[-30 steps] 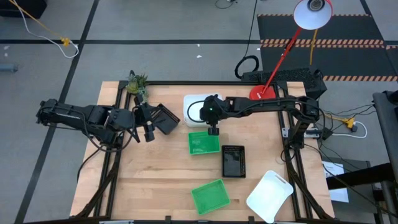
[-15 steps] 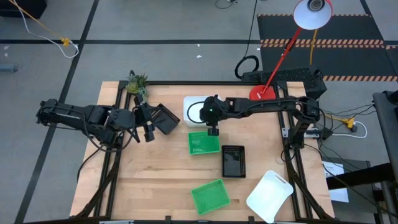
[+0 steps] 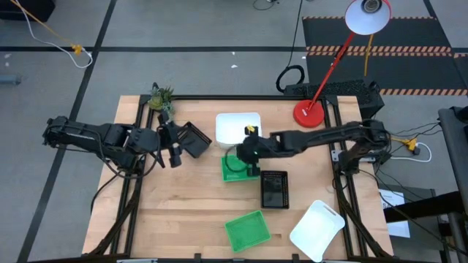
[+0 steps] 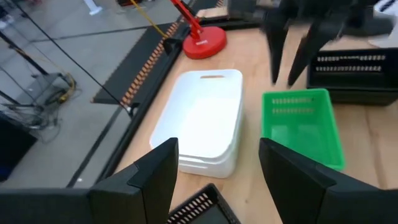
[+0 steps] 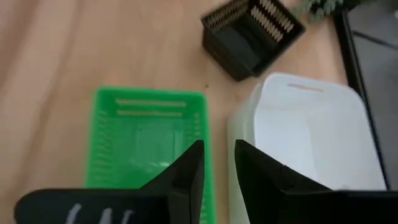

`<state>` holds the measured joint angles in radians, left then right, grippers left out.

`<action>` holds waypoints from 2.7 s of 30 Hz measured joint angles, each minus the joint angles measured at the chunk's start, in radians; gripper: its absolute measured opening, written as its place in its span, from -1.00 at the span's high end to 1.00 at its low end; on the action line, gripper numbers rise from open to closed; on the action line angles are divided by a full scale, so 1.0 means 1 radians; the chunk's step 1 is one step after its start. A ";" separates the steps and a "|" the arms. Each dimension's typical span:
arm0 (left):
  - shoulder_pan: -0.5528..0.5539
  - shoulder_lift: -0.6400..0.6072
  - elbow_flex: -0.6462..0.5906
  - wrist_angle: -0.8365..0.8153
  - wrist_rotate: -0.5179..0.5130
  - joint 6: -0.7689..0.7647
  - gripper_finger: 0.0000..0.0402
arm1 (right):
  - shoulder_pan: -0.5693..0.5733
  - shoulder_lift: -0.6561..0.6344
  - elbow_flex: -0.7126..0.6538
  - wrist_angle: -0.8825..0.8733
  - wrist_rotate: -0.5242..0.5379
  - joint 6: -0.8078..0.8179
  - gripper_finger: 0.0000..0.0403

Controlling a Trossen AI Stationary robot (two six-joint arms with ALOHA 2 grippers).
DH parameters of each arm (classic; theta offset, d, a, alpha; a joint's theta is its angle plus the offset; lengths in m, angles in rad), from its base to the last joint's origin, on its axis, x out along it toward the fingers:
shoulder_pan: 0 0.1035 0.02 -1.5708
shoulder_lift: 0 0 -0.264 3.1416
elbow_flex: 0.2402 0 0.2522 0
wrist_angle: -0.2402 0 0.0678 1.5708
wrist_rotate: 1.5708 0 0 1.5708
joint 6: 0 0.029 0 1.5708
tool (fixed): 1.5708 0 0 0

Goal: Stack baskets by color
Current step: Stack the top black bin on the bottom stacked black bins

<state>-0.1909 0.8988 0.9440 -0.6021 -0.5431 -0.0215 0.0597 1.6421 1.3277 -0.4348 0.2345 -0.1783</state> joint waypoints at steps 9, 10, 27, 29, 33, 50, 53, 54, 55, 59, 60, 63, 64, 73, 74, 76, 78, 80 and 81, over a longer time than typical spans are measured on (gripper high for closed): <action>0.001 0.065 0.000 -0.052 0.012 -0.064 -0.12 | 0.153 -0.115 0.000 -0.084 0.009 0.202 0.58; 0.001 0.081 0.000 -0.054 0.012 -0.067 -0.12 | 0.171 -0.125 0.000 -0.097 0.009 0.231 0.58; -0.027 0.371 0.000 -0.155 0.011 -0.377 -0.12 | 0.516 -0.177 -0.001 -0.246 0.133 0.605 0.58; -0.027 0.402 0.000 -0.148 0.012 -0.385 -0.12 | 0.549 -0.178 -0.001 -0.257 0.133 0.615 0.58; -0.008 0.462 0.000 -0.149 0.011 -0.419 -0.12 | 0.584 -0.179 -0.001 -0.252 0.133 0.607 0.58; 0.118 0.570 0.000 -0.157 0.090 -0.540 -0.12 | 0.536 -0.179 -0.001 -0.235 0.136 0.555 0.58; 0.119 0.570 0.000 -0.157 0.102 -0.543 -0.12 | 0.535 -0.179 -0.001 -0.235 0.136 0.555 0.58; 0.119 0.570 -0.002 -0.155 0.106 -0.549 -0.12 | 0.535 -0.179 -0.001 -0.235 0.136 0.555 0.58; 0.119 0.570 -0.006 -0.150 0.107 -0.558 -0.12 | 0.535 -0.179 -0.001 -0.235 0.136 0.555 0.58; 0.127 0.570 -0.032 -0.151 0.108 -0.585 -0.12 | 0.536 -0.179 -0.001 -0.234 0.136 0.555 0.58; 0.130 0.570 -0.038 -0.150 0.108 -0.586 -0.12 | 0.535 -0.179 -0.001 -0.234 0.136 0.555 0.58; 0.141 0.570 -0.061 -0.141 0.118 -0.585 -0.12 | 0.535 -0.179 -0.001 -0.233 0.136 0.550 0.58; 0.144 0.570 -0.070 -0.125 0.125 -0.580 -0.12 | 0.535 -0.179 -0.001 -0.232 0.136 0.545 0.58; 0.169 0.570 -0.092 -0.073 0.154 -0.548 0.03 | 0.535 -0.179 -0.001 -0.225 0.136 0.529 0.58; 0.171 0.570 -0.092 -0.073 0.154 -0.547 0.08 | 0.535 -0.179 -0.001 -0.225 0.136 0.529 0.58; 0.171 0.570 -0.092 -0.074 0.155 -0.538 0.19 | 0.535 -0.179 -0.001 -0.224 0.136 0.529 0.58; 0.171 0.570 -0.092 -0.074 0.159 -0.537 0.28 | 0.535 -0.179 -0.001 -0.223 0.136 0.529 0.58; 0.171 0.579 -0.092 -0.070 0.159 -0.540 0.34 | 0.535 -0.179 -0.001 -0.223 0.136 0.529 0.58; 0.171 0.583 -0.092 -0.070 0.161 -0.541 0.35 | 0.535 -0.179 -0.001 -0.222 0.136 0.529 0.58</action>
<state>-0.0200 1.4823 0.8520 -0.6723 -0.3825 -0.5628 0.5949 1.4635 1.3270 -0.6567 0.3702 0.3504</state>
